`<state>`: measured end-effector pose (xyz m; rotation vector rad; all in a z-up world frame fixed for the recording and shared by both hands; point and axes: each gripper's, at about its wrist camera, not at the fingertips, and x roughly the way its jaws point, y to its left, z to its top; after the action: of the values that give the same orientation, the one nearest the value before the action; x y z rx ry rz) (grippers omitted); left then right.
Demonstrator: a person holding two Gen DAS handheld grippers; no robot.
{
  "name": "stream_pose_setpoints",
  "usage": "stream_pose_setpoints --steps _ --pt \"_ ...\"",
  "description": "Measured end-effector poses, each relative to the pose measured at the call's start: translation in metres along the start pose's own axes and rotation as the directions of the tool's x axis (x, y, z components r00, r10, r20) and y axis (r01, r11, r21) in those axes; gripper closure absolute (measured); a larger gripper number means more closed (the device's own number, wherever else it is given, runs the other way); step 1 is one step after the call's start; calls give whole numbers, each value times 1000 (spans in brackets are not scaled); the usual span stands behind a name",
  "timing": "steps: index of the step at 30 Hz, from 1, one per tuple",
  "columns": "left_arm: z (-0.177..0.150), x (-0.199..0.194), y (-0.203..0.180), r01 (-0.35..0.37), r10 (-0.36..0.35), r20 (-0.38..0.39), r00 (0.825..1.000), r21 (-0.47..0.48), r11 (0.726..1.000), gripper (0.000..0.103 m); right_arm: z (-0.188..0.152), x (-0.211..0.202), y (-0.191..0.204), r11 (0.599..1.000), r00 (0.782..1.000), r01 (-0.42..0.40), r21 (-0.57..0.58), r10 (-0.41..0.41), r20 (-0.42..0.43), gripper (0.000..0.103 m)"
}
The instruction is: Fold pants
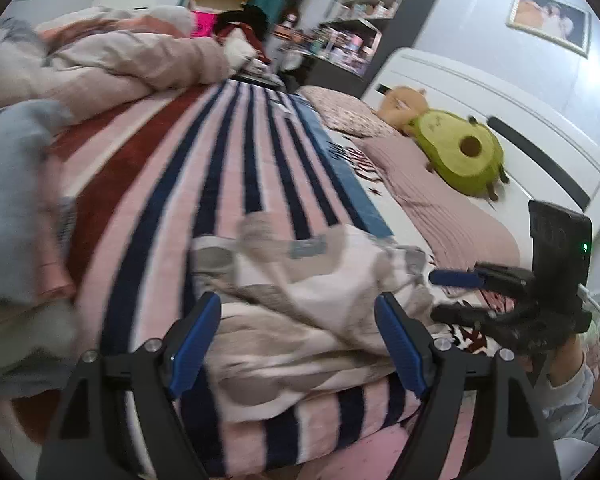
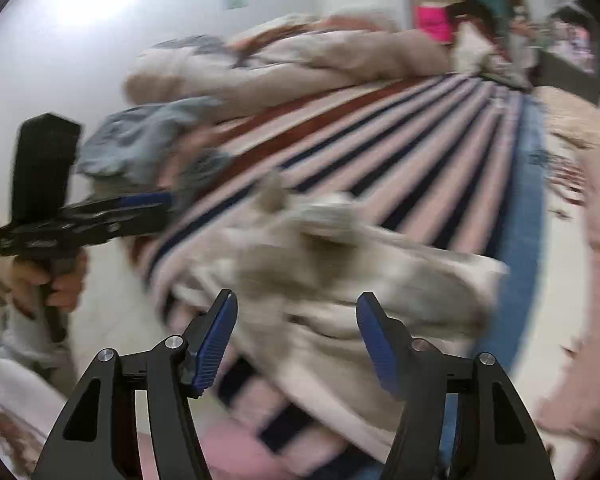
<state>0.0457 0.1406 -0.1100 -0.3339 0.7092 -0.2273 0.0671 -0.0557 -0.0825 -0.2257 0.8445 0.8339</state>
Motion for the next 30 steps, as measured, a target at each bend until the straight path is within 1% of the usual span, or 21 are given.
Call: stream_pose_setpoints --steps 1,3,5,7,8,9,10,11,12,13,14,15,18,19,20,22,24,26,28,29,30 --pt "1 6 -7 11 -11 -6 1000 9 1000 27 -4 -4 -8 999 999 39 10 -39 1 45" --pt "4 22 -19 5 -5 -18 1000 26 1000 27 -14 -14 -23 997 998 70 36 -70 -1 45" --pt "9 44 -33 -27 29 -43 999 53 998 27 -21 -19 -35 996 998 59 69 -59 -2 45" --pt "11 62 -46 -26 31 -64 997 79 997 27 -27 -19 -43 995 999 45 93 -45 0 45" --pt "12 70 -51 -48 54 -68 996 92 995 27 -30 -19 -45 994 999 48 99 -48 -2 45" --pt "13 77 -55 -97 104 -65 992 108 989 27 -32 -20 -48 994 999 50 100 -50 -2 45" --pt "14 85 -59 -172 179 -51 982 124 977 27 -34 -19 -50 993 999 51 104 -51 0 45" --pt "15 89 -59 -223 229 -38 973 128 967 27 -34 -16 -52 993 999 48 109 -48 0 45" --pt "16 93 -57 -274 279 -29 960 115 955 34 -35 -16 -54 992 999 41 117 -41 1 45" --pt "16 93 -53 -284 288 -29 957 92 954 63 -37 -15 -56 992 999 32 125 -32 3 45" --pt "17 93 -46 -279 282 -38 959 65 958 80 -39 -14 -58 991 1000 27 128 -27 3 45" --pt "17 92 -41 -275 277 -50 960 45 960 94 -42 -14 -60 991 1000 24 131 -24 3 45" --pt "11 67 -30 -293 293 18 956 4 956 94 -47 -10 -65 989 1000 26 142 -26 -6 45" --pt "9 55 -27 -304 304 43 952 -13 953 94 -50 -8 -69 988 1000 23 155 -22 -10 45" --pt "6 43 -21 -335 337 65 939 -38 941 94 -50 -8 -69 988 1000 23 155 -22 -10 45" --pt "-1 23 -7 -373 381 75 922 -96 923 94 -52 -6 -71 985 1000 14 170 -12 -11 45" --pt "-8 13 8 -385 393 39 919 -131 914 94 -55 -4 -73 983 1000 15 182 -12 -17 45" --pt "-20 8 20 -389 392 -6 920 -142 910 94 -57 0 -73 981 999 23 195 -17 -32 45" --pt "-33 6 27 -362 359 -48 932 -156 919 93 -60 3 -73 979 998 36 202 -26 -50 45" --pt "-39 4 29 -358 351 -68 934 -156 921 91 -61 4 -73 978 998 43 205 -33 -55 45" --pt "-42 2 29 -369 361 -79 929 -149 917 82 -62 4 -72 976 997 54 210 -42 -60 45"
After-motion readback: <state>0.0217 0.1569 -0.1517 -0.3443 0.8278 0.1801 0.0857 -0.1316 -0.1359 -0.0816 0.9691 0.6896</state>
